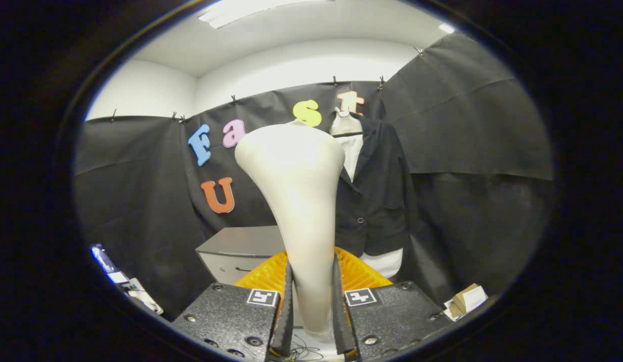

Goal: Iron the clothes twice with a garment steamer, once on the left side and once on the right side.

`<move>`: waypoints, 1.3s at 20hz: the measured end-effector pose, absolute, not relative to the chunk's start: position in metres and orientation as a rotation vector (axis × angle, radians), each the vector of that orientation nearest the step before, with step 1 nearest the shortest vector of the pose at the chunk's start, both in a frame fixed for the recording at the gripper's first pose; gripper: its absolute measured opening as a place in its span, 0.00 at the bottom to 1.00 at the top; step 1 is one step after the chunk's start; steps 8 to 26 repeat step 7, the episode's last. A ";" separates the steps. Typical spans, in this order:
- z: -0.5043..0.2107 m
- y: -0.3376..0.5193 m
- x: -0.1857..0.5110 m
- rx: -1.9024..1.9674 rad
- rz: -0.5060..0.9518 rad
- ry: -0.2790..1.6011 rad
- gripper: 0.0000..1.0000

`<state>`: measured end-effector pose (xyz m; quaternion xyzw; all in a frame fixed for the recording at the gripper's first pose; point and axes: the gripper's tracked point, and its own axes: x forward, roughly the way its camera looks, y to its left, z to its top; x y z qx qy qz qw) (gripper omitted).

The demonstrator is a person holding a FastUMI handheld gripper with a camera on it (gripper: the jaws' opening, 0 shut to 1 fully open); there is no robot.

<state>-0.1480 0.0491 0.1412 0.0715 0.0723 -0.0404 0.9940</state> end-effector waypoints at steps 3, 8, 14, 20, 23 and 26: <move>0.155 0.047 -0.161 0.122 -0.031 0.089 0.35; 0.162 0.042 -0.161 0.134 0.018 0.050 0.35; 0.162 0.042 -0.161 0.134 0.018 0.050 0.35; 0.162 0.042 -0.161 0.134 0.018 0.050 0.35; 0.162 0.042 -0.161 0.134 0.018 0.050 0.35; 0.162 0.042 -0.161 0.134 0.018 0.050 0.35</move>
